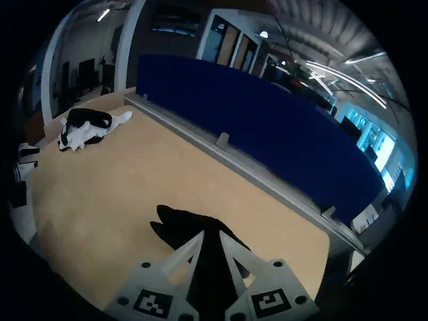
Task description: Fold towel
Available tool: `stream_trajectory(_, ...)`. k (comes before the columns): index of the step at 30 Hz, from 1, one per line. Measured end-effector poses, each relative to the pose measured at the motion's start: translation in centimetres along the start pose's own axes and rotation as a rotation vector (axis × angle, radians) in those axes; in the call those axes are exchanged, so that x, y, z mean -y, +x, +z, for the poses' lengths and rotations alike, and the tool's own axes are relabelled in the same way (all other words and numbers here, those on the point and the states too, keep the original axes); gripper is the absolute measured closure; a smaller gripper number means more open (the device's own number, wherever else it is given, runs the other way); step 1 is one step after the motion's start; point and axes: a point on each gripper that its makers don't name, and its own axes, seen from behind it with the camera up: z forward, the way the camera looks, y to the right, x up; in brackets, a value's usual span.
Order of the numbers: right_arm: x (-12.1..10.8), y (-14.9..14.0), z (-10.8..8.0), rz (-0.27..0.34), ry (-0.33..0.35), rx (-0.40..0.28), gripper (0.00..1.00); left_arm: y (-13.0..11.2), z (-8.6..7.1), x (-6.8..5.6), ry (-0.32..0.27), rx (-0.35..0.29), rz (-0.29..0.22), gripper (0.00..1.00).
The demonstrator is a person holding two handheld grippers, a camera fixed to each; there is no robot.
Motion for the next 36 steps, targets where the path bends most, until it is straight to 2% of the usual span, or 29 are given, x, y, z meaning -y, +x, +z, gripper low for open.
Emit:
stream_trajectory(11, -3.2, -1.1, 1.8, 0.008, -0.019, 0.026, 0.96, 0.2, 0.2, -0.4, 0.005, 0.007, 0.012, 0.05)
stream_trajectory(22, -4.2, -2.0, 3.0, 0.021, -0.016, 0.039, 0.96, 0.1, 0.2, -0.5, 0.015, 0.014, 0.015, 0.05)
stream_trajectory(27, -4.0, -2.8, 2.7, 0.021, -0.010, 0.047, 0.96, 0.0, 0.3, -0.7, 0.013, 0.017, 0.018, 0.05)
stream_trajectory(36, -2.9, -5.6, 0.7, 0.032, 0.007, 0.071, 0.96, 0.4, 0.5, -1.5, -0.002, 0.016, 0.023, 0.05)
